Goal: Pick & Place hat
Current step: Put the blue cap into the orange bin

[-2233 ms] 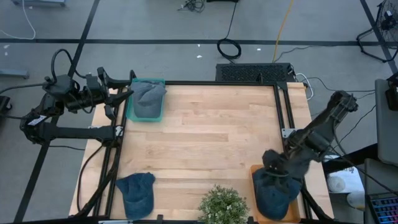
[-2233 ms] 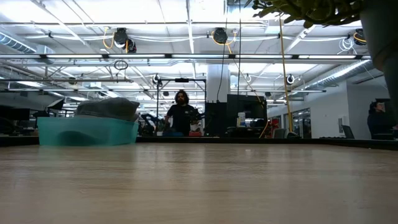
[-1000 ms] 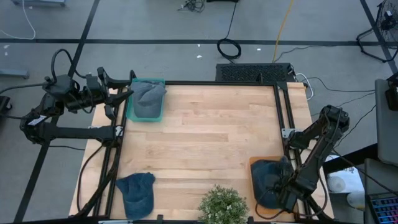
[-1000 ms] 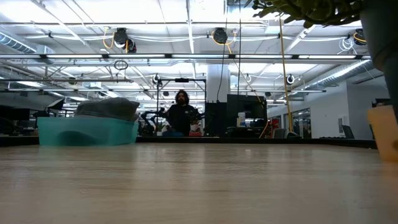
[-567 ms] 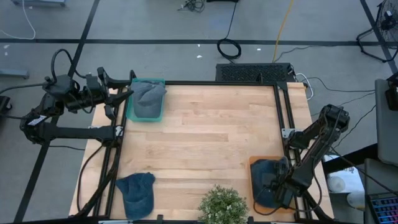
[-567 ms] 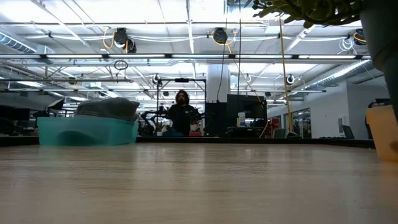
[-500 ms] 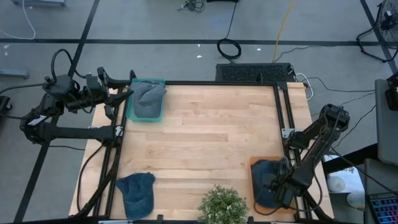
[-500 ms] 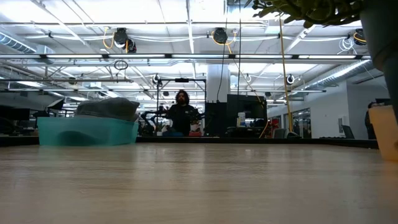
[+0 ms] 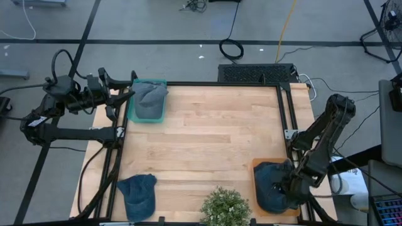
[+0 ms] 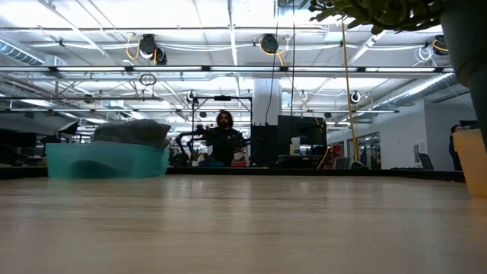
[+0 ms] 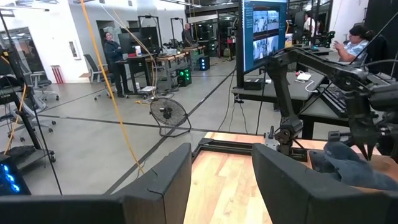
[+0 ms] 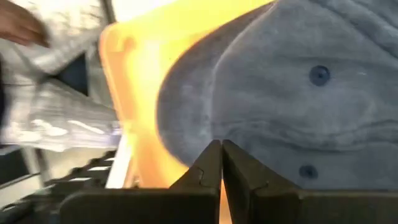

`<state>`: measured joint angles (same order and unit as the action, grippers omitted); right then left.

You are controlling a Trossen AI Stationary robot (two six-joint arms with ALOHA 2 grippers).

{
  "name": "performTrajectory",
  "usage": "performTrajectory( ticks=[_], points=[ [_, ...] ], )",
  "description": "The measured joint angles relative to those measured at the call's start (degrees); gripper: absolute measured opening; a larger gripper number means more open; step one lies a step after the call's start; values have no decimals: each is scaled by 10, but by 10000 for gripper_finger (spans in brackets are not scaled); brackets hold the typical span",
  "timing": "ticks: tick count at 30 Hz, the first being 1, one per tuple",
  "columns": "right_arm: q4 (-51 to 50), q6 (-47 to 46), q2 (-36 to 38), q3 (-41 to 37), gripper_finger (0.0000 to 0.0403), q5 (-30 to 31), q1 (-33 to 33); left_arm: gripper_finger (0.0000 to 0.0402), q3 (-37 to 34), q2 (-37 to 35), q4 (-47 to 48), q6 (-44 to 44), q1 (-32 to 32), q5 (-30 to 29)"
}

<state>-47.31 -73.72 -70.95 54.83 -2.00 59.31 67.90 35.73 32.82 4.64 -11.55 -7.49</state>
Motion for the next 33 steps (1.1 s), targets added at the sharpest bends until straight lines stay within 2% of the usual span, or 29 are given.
performTrajectory(
  ticks=[5,9,14,18,21,25,29,33],
  points=[
    [0,-15,62,0,0,5,0,177,0,0,0,0,0,0],
    [7,3,106,0,0,55,0,177,0,0,0,0,0,0],
    [44,86,140,1,0,153,0,177,0,0,0,0,0,0],
    [84,172,149,1,0,263,0,177,0,0,0,0,0,0],
    [135,245,148,-9,0,341,0,177,0,0,0,0,0,0],
    [230,361,143,-42,0,413,-8,177,0,0,0,0,0,0],
    [374,471,143,-96,0,421,-45,177,0,0,0,0,0,0],
    [491,545,143,-139,0,340,-116,177,0,0,0,0,0,0]
  ],
)
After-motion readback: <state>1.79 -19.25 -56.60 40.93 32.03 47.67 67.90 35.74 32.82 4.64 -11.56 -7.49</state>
